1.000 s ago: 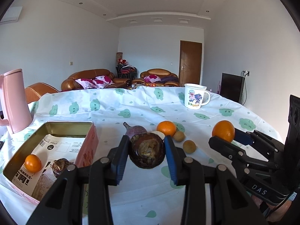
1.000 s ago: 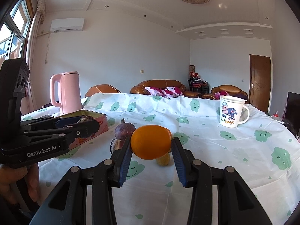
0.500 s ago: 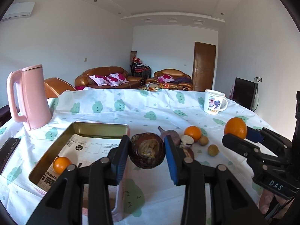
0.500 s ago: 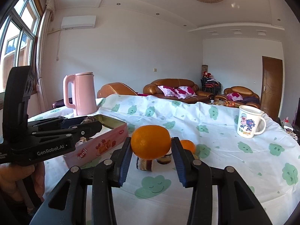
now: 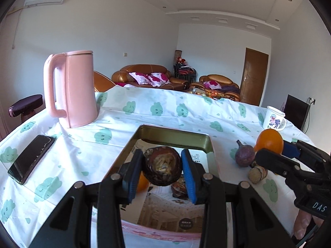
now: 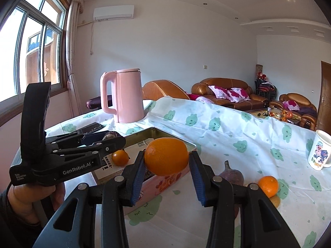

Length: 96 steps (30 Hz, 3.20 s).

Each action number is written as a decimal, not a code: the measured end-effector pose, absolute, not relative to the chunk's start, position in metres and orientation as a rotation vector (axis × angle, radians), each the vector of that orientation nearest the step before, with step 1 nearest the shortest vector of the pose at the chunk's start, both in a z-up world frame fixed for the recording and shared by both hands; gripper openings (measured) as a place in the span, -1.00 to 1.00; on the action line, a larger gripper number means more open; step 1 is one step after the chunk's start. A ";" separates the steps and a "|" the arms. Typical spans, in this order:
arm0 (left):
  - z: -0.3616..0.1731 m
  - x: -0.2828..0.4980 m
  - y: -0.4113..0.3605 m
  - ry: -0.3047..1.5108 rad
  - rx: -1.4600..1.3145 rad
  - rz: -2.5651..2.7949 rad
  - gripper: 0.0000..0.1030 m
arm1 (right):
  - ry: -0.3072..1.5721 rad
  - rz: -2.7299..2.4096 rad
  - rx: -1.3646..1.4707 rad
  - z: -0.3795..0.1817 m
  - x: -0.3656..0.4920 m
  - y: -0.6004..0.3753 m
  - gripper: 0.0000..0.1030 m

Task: Organize fruits
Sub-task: 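Carry both fruits into the pink tin and open both tools, then grasp a small olive-green fruit with the right tool while the left tool grasps a lying jar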

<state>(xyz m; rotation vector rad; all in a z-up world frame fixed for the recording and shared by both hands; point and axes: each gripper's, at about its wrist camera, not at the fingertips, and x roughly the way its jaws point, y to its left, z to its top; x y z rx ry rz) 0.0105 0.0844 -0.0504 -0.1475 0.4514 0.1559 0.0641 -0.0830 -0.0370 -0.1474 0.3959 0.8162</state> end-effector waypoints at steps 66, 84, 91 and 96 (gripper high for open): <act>-0.072 0.098 -0.063 0.716 -0.048 -0.210 0.49 | 0.814 0.442 -0.127 -0.090 0.151 -0.205 0.01; -0.083 0.110 -0.068 0.799 -0.070 -0.284 -0.13 | 0.777 0.518 -0.068 -0.089 0.138 -0.214 -0.46; -0.070 0.097 -0.062 0.700 -0.082 -0.264 -0.13 | 0.691 0.527 -0.050 -0.079 0.127 -0.218 -0.46; -0.065 0.092 -0.061 0.655 -0.076 -0.249 -0.13 | 0.652 0.533 -0.068 -0.075 0.120 -0.216 -0.46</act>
